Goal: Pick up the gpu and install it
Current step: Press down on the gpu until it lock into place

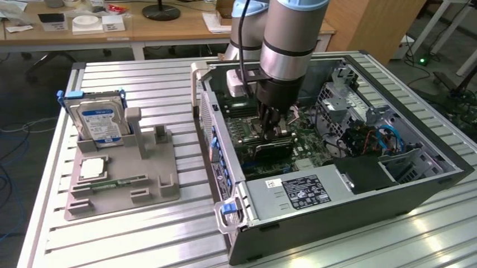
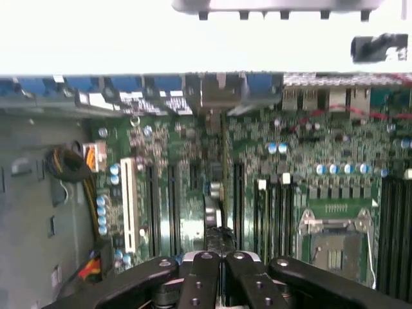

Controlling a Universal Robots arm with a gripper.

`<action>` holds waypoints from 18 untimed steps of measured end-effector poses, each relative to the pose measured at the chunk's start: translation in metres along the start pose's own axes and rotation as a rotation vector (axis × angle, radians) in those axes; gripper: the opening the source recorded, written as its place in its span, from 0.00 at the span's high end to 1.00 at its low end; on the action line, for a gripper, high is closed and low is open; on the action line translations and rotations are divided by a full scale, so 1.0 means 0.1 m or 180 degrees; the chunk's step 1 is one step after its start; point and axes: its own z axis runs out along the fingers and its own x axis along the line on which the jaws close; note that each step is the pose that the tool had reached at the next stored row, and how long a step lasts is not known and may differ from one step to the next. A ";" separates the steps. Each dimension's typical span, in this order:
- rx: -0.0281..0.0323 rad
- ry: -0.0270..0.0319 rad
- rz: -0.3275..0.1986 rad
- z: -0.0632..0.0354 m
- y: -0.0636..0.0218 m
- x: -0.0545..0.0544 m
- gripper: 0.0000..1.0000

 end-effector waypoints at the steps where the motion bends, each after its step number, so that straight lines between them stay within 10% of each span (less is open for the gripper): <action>1: -0.0025 0.0011 0.0000 -0.004 0.000 0.00 0.90; 10: -0.0037 0.0016 0.0000 -0.146 0.027 0.00 0.90; 18: -0.0035 0.0022 0.0000 -0.151 0.257 -0.01 0.90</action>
